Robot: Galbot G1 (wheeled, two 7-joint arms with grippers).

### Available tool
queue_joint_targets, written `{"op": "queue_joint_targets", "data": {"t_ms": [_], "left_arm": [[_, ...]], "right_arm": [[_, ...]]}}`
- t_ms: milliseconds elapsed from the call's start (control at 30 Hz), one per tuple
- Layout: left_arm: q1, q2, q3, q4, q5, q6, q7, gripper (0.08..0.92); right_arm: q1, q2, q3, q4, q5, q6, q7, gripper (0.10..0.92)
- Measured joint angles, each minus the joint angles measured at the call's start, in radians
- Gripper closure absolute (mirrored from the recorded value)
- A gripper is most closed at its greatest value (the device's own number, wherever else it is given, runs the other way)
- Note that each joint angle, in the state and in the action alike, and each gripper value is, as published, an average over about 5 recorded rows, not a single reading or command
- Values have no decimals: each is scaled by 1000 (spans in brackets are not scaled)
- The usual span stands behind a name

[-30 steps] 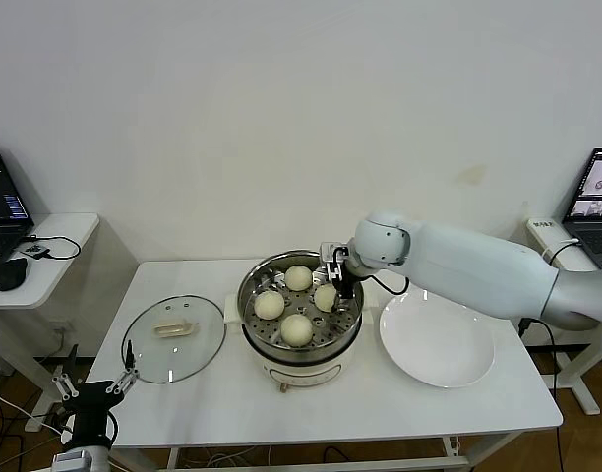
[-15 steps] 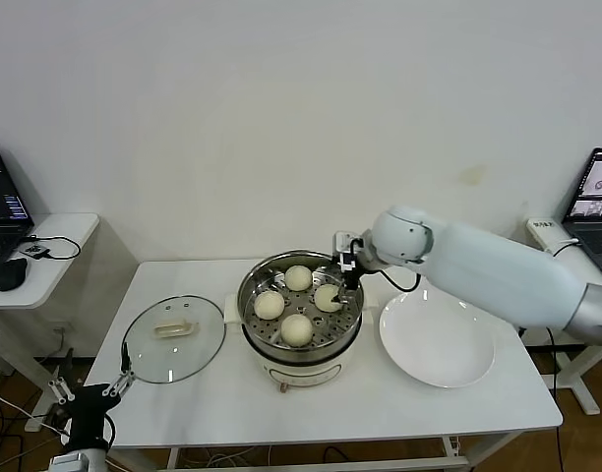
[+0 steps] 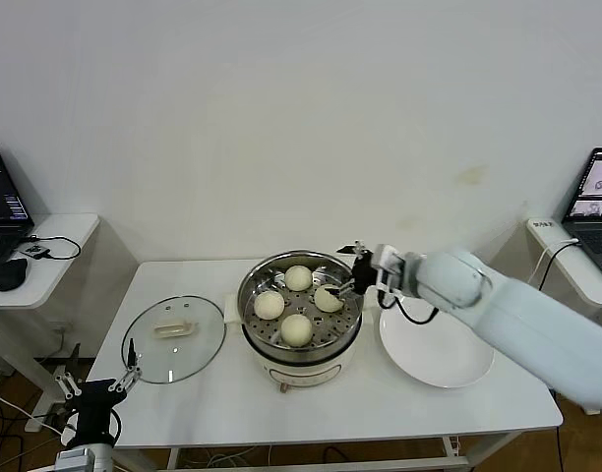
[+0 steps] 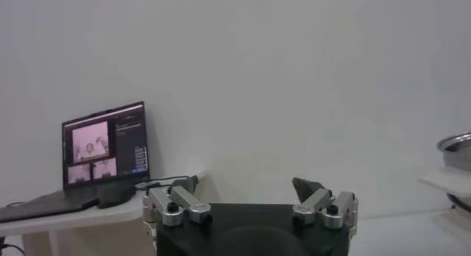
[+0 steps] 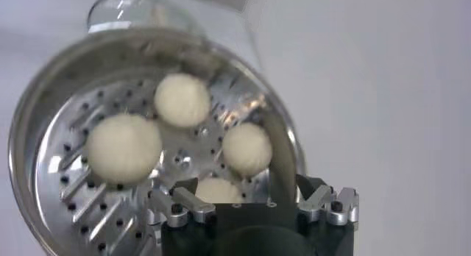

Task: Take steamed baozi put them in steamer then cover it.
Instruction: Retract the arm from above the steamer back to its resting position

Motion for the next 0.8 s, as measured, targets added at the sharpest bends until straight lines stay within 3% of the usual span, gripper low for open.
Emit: {"op": "queue_joint_targets", "data": {"t_ms": [267,533,800], "left_arm": [[-18,14,17,33,27,6,-20,177],[-49,46,28,76,175,60,-30,177],[-110,107,38,181,491,44,-29,177]], "right_arm": [[-446,47,393,59,-67,243,142,203],[-835,247,782,107,-154,467,175,203],[-1115,442,1084,177,-197,590,195,203]]}}
